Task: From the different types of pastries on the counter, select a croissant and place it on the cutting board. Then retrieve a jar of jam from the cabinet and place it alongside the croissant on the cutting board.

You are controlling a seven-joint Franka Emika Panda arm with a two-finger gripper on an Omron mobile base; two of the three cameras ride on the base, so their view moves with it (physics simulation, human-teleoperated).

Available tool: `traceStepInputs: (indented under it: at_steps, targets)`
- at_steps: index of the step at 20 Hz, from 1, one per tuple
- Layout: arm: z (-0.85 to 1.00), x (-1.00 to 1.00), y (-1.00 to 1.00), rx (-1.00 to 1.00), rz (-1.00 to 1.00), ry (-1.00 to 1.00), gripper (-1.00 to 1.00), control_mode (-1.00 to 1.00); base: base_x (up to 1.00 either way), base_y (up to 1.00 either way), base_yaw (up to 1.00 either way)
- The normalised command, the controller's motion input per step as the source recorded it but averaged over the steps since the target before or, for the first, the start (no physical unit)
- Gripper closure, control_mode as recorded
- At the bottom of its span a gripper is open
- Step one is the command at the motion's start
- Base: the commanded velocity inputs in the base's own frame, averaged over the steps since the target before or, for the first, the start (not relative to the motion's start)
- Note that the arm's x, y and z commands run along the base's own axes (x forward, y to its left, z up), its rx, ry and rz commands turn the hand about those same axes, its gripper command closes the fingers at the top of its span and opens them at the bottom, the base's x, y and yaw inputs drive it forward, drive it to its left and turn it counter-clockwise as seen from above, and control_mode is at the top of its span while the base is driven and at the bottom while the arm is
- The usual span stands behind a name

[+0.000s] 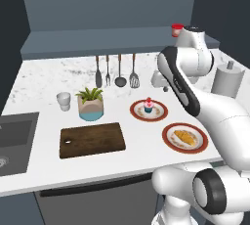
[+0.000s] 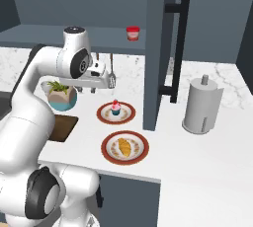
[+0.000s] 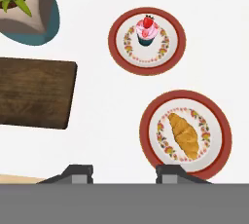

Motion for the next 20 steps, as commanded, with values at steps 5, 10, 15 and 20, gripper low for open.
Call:
traceStepInputs:
  at_steps: [5,10,15,20]
  targets:
    - [-0.01,0.0,-0.01,0.0,0.0,-0.01,-1.0,-1.0,0.0,0.0,0.0]
    - [0.0,-0.12,-0.36,0.0,0.0,0.0,-1.0,-1.0,0.0,0.0,0.0]
    - [-0.02,-0.17,-0.53,0.0,0.0,0.0,-1.0,-1.0,0.0,0.0,0.0]
    - [-0.11,-0.05,-0.53,0.0,0.0,0.0,-1.0,-1.0,0.0,0.0,0.0]
